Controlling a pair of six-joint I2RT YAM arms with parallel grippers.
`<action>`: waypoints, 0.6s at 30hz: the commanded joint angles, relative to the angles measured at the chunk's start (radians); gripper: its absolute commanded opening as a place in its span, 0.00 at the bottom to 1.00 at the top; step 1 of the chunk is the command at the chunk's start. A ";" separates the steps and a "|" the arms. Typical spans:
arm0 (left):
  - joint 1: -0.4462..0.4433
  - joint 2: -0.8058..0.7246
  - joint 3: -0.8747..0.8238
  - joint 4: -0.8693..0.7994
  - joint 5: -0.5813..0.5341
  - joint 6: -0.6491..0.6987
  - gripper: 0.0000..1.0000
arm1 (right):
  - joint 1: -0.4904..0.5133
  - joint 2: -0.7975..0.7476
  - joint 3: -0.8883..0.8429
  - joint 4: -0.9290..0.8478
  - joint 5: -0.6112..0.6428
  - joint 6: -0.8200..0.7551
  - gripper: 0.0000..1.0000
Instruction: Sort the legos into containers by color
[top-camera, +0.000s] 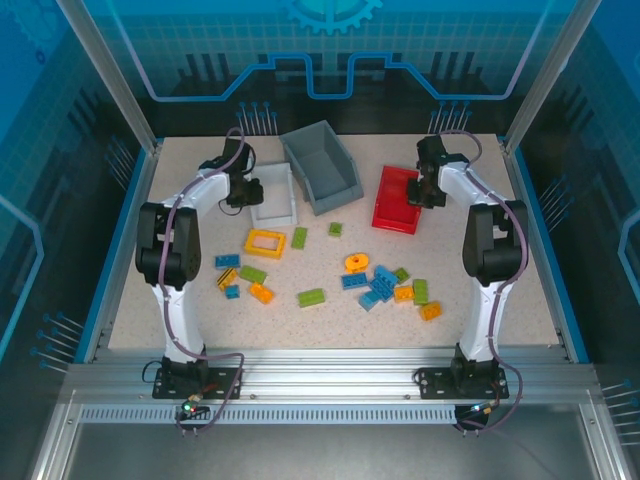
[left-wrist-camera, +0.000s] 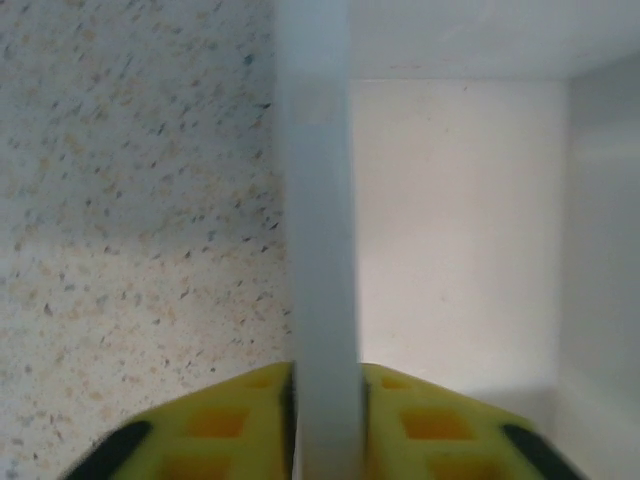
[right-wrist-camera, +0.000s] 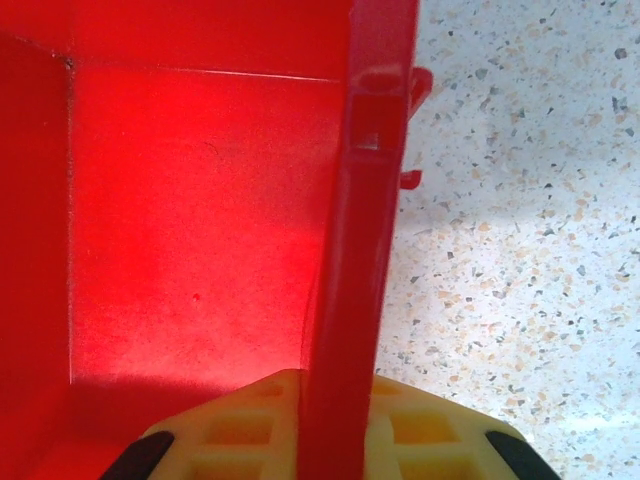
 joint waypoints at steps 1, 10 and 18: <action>-0.008 -0.049 -0.025 -0.042 -0.035 -0.039 0.37 | -0.002 -0.022 0.016 -0.055 0.049 -0.065 0.15; -0.041 -0.215 0.019 -0.080 -0.067 -0.108 0.53 | 0.017 -0.034 0.018 -0.035 0.037 -0.101 0.18; -0.141 -0.036 0.340 -0.154 -0.007 -0.117 0.56 | 0.023 -0.126 -0.007 -0.004 0.020 -0.085 0.50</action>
